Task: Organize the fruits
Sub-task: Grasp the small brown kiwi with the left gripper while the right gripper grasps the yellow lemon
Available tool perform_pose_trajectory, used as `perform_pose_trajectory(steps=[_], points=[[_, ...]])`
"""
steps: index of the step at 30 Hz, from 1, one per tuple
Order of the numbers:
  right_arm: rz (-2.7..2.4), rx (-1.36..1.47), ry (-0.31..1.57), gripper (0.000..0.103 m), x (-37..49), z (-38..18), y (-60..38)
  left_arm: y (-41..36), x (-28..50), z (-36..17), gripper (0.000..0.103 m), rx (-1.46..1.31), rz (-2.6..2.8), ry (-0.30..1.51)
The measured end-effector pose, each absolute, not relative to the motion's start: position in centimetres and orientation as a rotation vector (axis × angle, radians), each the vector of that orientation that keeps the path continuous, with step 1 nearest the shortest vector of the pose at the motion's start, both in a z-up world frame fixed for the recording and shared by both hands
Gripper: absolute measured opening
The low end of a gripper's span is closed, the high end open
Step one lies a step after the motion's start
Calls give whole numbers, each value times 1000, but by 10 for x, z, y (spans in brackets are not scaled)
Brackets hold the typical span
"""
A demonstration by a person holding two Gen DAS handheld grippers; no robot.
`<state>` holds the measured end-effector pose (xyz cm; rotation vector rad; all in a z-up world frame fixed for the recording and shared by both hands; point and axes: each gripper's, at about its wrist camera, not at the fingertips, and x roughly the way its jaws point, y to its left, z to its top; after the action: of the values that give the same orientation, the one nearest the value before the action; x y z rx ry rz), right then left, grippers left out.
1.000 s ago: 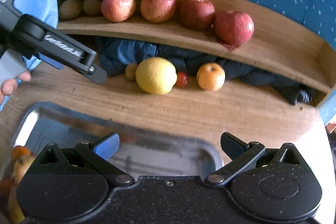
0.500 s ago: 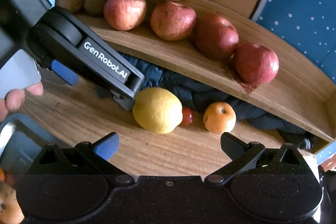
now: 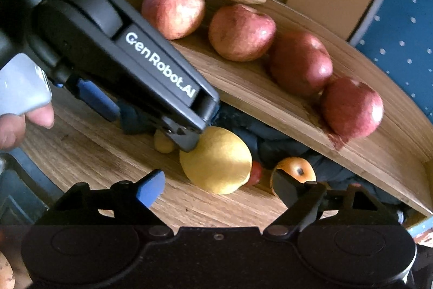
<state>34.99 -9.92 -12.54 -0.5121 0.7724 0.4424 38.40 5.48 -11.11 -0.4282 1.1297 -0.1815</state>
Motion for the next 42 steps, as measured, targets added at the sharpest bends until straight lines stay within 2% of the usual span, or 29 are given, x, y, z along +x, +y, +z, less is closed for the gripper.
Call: perform_pose_trajectory(steps=[3,6,11,26,31,42], points=[[464,-533,768,86,352,-128,-94,60,380,-110,90,-435,-183,1130],[472,-550,768,81,354,-132,-90,60,381,-111,90,-437,-181,1131],[460,-556,771,61,354,-135,-90,60,382,-113,90,-440,-173,1135],[409,-460,832,60,335,-137,-123,48,384,-114,83,-424,-184,1139],[394,-441,843,60,332,-136,-124,38,389,-115,70,-402,-203,1139],[382,-428,839,60,333,-137,-123,33,398,-114,48,-363,-173,1121]])
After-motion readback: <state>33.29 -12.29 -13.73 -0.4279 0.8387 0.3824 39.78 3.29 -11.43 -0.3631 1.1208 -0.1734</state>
